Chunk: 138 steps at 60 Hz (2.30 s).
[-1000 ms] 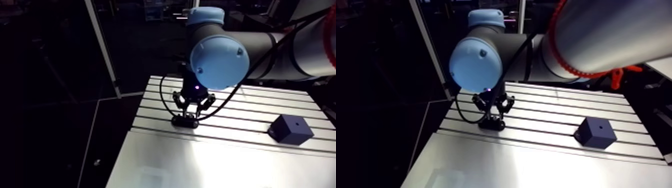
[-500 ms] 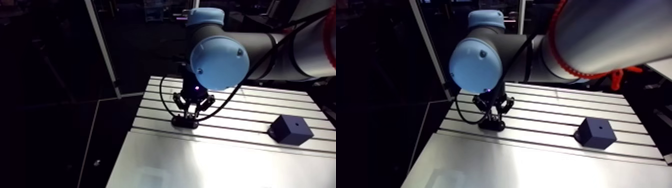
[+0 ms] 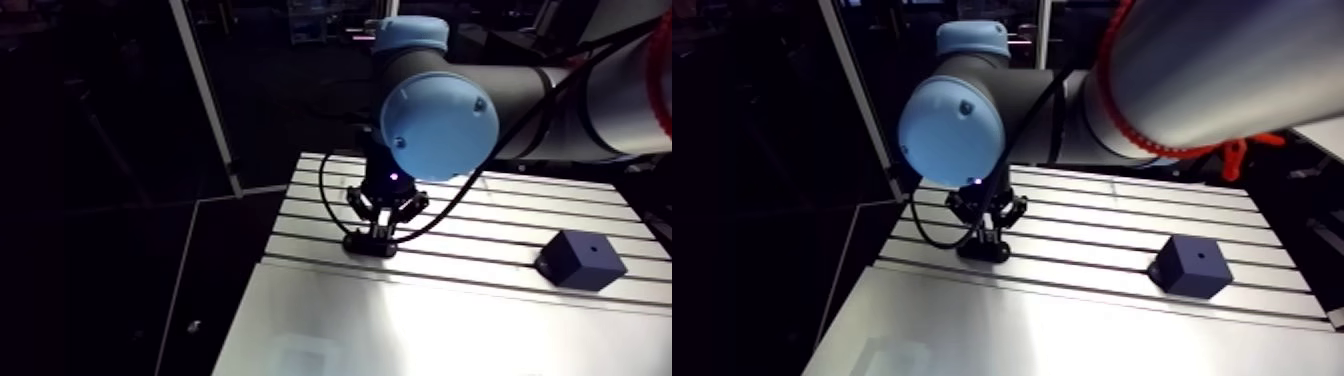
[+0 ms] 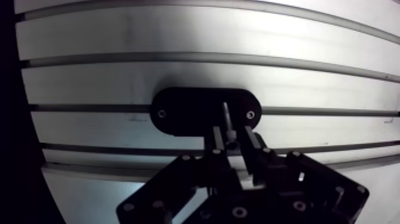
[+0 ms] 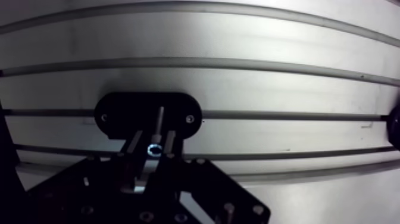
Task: Pick up the M10 bolt and insert it into the hole until fully seated.
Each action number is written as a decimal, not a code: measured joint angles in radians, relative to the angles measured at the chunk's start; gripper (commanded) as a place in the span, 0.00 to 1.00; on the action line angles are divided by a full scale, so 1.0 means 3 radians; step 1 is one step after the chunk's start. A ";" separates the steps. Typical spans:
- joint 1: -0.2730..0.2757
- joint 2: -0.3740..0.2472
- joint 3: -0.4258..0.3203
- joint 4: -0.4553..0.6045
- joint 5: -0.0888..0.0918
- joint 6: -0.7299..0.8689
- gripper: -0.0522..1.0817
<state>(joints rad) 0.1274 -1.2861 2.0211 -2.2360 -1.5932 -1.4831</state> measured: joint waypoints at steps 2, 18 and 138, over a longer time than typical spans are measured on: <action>0.0000 0.0000 0.0000 0.0001 0.0000 -0.0001 0.68; 0.0000 0.0008 -0.0004 0.0005 0.0001 -0.0002 0.73; -0.0729 -0.0543 -0.1405 0.2082 0.0067 -0.0603 1.00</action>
<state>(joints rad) -0.0914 -1.4489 1.5996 -1.6112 -1.5732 -1.6640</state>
